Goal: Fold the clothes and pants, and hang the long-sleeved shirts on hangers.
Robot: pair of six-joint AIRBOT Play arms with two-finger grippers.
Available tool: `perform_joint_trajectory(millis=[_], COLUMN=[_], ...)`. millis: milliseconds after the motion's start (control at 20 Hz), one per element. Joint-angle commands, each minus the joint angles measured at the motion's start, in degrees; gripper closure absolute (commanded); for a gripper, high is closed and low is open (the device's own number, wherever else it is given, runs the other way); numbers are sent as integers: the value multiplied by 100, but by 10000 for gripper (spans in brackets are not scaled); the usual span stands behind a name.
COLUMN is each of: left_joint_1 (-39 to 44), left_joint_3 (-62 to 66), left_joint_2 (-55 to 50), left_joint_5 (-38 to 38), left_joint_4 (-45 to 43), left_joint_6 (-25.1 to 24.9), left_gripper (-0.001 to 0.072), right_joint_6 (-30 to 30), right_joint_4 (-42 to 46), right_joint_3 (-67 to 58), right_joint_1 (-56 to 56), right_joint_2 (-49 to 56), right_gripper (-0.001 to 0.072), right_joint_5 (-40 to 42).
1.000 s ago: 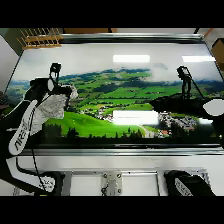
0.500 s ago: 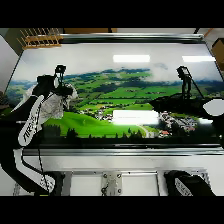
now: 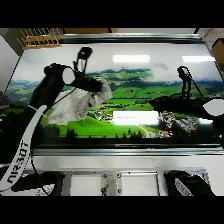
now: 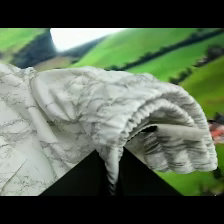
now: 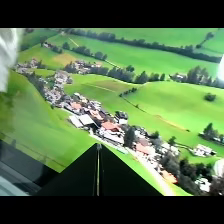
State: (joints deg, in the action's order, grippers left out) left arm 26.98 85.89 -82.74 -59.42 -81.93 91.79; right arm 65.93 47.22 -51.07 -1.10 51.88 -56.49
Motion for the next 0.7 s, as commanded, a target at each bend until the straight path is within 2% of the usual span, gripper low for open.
perform_joint_trajectory(millis=[0,100,200,250,300,450,550,650], left_joint_1=[1091,1517,1906,2022,2065,1609,870,26], left_joint_3=[2,2,4,4,4,2,-138,-809], left_joint_2=[120,4,-114,-153,-153,160,476,933], left_joint_5=[-90,-81,-37,-44,-59,-409,-697,-697], left_joint_4=[240,249,243,188,28,-682,-802,-791], left_joint_6=[400,787,807,802,793,811,809,804], left_gripper=[701,701,689,394,-13,23,23,23], right_joint_6=[-109,-229,-205,-205,-205,-210,-212,-210], right_joint_4=[-348,-337,-337,-337,-343,-341,-334,-334], right_joint_3=[-13,-70,-87,-87,-87,-85,-85,-83], right_joint_1=[22,271,710,938,1123,1464,1462,1445], right_joint_2=[-37,-120,-258,-337,-407,-549,-544,-535], right_gripper=[684,686,686,686,686,686,686,687], right_joint_5=[-90,-50,-59,-66,-92,-378,-695,-988])
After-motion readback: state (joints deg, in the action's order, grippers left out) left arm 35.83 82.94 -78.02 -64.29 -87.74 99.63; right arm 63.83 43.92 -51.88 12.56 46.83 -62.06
